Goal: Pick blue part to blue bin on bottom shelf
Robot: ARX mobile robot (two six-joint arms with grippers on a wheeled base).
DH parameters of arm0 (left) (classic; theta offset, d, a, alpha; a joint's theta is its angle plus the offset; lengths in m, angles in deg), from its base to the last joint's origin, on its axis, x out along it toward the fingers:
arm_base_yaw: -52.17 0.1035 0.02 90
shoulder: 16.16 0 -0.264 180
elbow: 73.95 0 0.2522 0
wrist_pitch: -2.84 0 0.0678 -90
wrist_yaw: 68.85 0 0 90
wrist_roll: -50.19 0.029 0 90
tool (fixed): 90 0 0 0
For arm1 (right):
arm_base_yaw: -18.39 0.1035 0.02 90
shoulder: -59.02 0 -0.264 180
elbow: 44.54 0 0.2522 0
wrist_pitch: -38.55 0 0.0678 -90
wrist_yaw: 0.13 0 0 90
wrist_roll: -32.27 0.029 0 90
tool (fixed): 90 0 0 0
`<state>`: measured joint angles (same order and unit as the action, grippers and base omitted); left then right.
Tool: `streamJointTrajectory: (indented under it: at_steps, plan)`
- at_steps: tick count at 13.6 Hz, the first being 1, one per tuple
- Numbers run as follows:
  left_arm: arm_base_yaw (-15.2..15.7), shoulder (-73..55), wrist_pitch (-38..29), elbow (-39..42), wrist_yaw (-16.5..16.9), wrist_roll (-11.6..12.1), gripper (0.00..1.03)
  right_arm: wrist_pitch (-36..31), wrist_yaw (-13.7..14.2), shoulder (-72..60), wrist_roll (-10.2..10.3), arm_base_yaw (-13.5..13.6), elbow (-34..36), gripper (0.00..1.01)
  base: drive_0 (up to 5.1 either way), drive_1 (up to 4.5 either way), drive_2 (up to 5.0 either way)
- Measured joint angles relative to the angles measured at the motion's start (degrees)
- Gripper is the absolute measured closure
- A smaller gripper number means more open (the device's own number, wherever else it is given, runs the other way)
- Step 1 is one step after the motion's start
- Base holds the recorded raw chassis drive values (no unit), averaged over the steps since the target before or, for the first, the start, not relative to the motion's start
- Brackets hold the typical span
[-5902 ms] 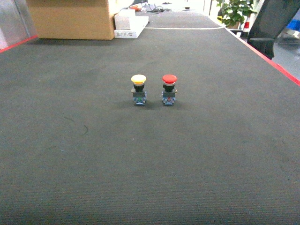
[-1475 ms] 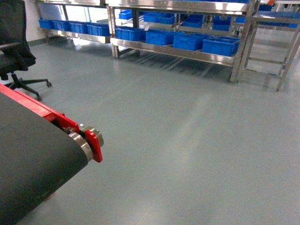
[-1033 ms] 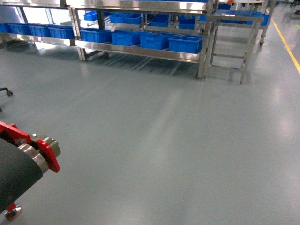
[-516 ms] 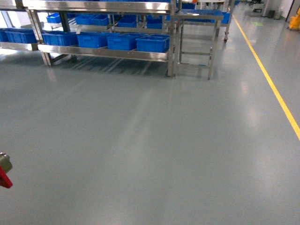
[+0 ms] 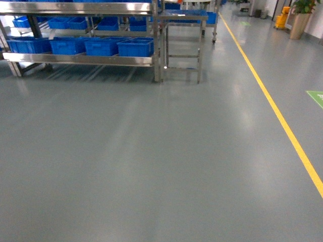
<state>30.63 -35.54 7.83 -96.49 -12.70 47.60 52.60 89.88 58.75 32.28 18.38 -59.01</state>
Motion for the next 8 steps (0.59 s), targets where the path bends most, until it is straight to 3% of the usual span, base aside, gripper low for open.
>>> streamJointTrajectory:
  at_steps: [5,8]
  plan:
    - [0.0,0.0,0.0,0.0,0.0,0.0,0.59,0.0,0.0,0.0,0.0,0.0,0.0,0.03,-1.7,-1.74,-1.7]
    - [-0.1,0.0,0.0,0.0,0.2,0.0,0.59,0.0,0.0,0.0,0.0,0.0,0.0,0.03,-0.1,-0.08,-0.1]
